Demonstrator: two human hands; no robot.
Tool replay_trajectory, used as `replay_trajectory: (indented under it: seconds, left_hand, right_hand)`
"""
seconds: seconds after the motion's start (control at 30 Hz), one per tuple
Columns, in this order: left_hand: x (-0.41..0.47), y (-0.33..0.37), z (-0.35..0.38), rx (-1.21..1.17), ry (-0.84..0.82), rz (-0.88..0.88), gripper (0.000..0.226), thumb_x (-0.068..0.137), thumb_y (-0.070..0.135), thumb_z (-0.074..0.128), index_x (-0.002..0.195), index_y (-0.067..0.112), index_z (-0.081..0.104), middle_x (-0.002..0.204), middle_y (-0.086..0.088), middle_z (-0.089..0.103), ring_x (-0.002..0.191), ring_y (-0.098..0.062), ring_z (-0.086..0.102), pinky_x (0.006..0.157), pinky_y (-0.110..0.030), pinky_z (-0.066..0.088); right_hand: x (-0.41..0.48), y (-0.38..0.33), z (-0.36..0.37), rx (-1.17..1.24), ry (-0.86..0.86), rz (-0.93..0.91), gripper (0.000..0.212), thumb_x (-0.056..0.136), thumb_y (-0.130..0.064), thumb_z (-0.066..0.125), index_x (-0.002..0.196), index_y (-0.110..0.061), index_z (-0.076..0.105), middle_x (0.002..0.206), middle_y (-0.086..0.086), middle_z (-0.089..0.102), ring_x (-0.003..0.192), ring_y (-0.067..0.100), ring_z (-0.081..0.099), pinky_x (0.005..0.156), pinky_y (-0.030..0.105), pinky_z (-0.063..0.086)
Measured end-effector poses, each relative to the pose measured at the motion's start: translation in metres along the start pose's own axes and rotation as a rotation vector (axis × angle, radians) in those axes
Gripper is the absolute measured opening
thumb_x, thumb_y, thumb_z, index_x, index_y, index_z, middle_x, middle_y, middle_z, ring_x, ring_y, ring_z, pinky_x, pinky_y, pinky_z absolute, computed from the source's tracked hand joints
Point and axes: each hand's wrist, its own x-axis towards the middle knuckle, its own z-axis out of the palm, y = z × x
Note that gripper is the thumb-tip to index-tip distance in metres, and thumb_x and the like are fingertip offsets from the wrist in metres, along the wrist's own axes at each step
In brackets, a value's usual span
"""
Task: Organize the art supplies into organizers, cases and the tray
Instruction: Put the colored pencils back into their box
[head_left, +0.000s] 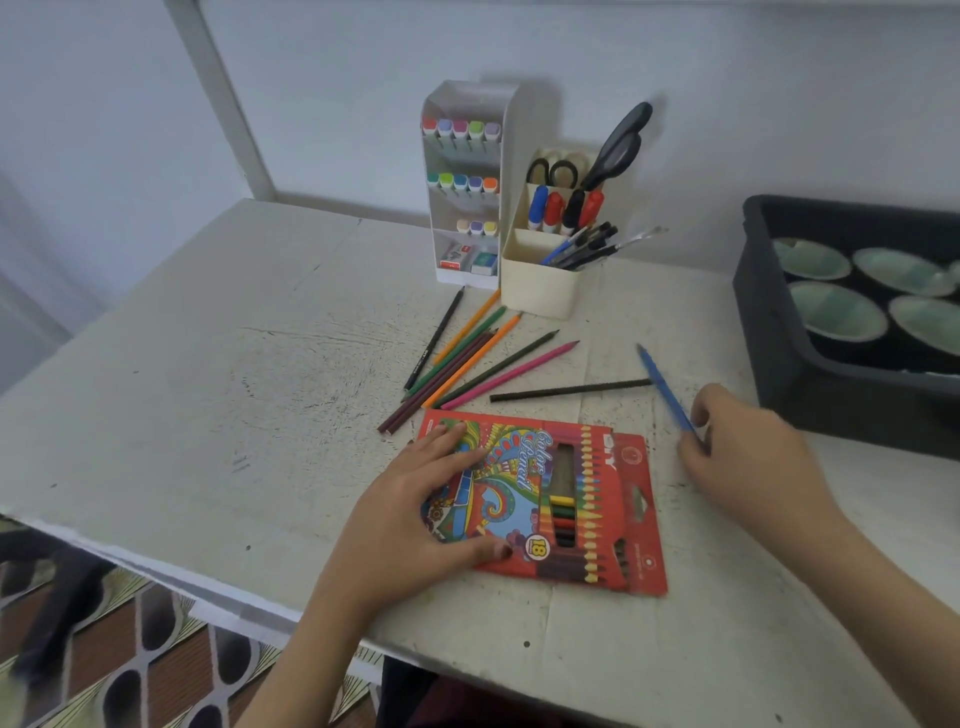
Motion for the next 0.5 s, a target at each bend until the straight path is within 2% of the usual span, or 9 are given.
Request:
replay_trajectory:
  seconds: [0.1, 0.33, 0.5]
  left_hand:
    - [0.0, 0.001, 0.001, -0.014, 0.004, 0.004, 0.082, 0.052, 0.082, 0.061, 0.128, 0.054, 0.043, 0.142, 0.037, 0.024, 0.135, 0.017, 0.014, 0.106, -0.013, 0.014]
    - [0.001, 0.0, 0.002, -0.024, 0.02, 0.018, 0.081, 0.053, 0.078, 0.065, 0.127, 0.053, 0.045, 0.142, 0.035, 0.026, 0.135, 0.016, 0.016, 0.106, -0.013, 0.016]
    - [0.001, 0.0, 0.003, -0.034, 0.032, 0.018, 0.083, 0.052, 0.082, 0.062, 0.127, 0.051, 0.047, 0.143, 0.032, 0.029, 0.136, 0.014, 0.019, 0.108, -0.018, 0.02]
  right_hand:
    - [-0.019, 0.007, -0.005, 0.031, -0.082, 0.014, 0.01, 0.09, -0.019, 0.052, 0.089, -0.016, 0.043, 0.07, -0.002, 0.053, 0.061, 0.008, 0.048, 0.046, 0.021, 0.031]
    - [-0.046, 0.014, -0.01, 0.212, -0.251, 0.045, 0.016, 0.089, -0.022, 0.058, 0.079, -0.024, 0.045, 0.075, -0.007, 0.058, 0.067, 0.006, 0.055, 0.056, 0.019, 0.044]
    - [-0.042, 0.013, -0.022, 0.196, -0.377, -0.11, 0.017, 0.089, -0.014, 0.053, 0.085, -0.03, 0.051, 0.082, -0.008, 0.058, 0.066, 0.004, 0.051, 0.061, 0.018, 0.044]
